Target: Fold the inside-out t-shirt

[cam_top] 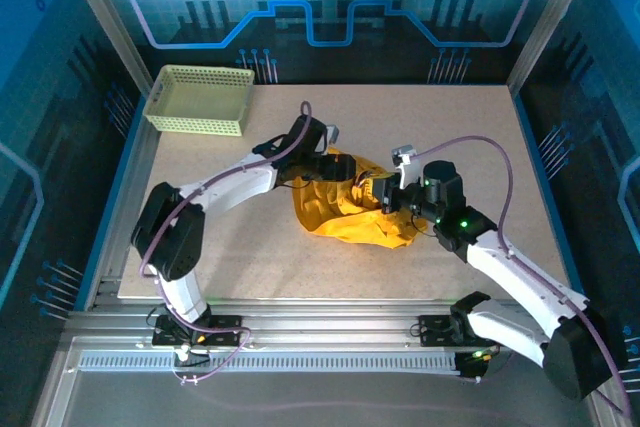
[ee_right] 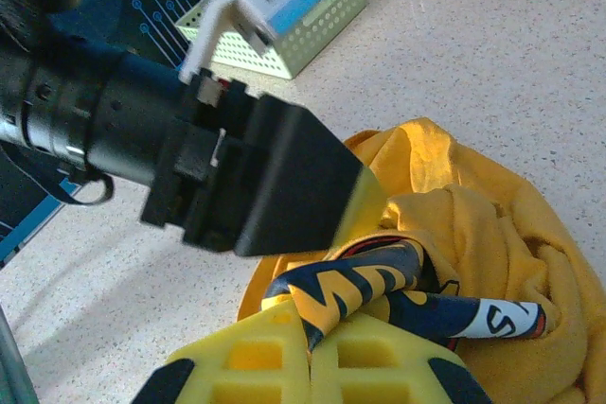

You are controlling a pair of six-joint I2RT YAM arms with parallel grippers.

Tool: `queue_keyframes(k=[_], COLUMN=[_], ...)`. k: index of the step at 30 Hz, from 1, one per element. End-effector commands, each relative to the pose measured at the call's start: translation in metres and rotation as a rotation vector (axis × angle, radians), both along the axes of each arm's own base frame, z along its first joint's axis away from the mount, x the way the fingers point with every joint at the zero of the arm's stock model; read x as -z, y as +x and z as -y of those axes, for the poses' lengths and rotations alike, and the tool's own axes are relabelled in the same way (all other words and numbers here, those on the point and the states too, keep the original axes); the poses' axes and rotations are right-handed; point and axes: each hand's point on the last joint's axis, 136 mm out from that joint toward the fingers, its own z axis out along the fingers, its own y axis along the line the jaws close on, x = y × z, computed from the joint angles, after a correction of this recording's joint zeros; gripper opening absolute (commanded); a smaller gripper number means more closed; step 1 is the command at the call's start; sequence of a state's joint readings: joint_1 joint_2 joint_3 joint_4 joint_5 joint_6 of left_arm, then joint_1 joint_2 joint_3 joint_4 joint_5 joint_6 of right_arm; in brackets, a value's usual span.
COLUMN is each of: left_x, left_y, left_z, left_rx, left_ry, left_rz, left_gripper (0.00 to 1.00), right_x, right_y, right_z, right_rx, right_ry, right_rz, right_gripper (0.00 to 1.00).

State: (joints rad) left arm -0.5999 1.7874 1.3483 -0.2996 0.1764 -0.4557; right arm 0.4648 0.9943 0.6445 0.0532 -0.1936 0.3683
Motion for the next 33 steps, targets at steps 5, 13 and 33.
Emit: queue_keyframes(k=[5, 13, 33], left_x=[0.015, -0.032, -0.045], left_y=[-0.014, 0.044, 0.031], left_z=[0.022, -0.057, -0.148], left_rx=[0.111, -0.198, -0.461], left_ry=[0.043, -0.092, -0.028], left_rz=[-0.059, 0.005, 0.109], left_gripper=[0.52, 0.0, 0.0], right_x=[-0.016, -0.024, -0.022], right_y=[0.002, 0.024, 0.05], right_z=[0.0, 0.037, 0.033], right_rx=[0.011, 0.203, 0.146], right_ry=[0.005, -0.061, -0.064], right_rz=[0.07, 0.051, -0.076], right_gripper=[0.0, 0.0, 0.0])
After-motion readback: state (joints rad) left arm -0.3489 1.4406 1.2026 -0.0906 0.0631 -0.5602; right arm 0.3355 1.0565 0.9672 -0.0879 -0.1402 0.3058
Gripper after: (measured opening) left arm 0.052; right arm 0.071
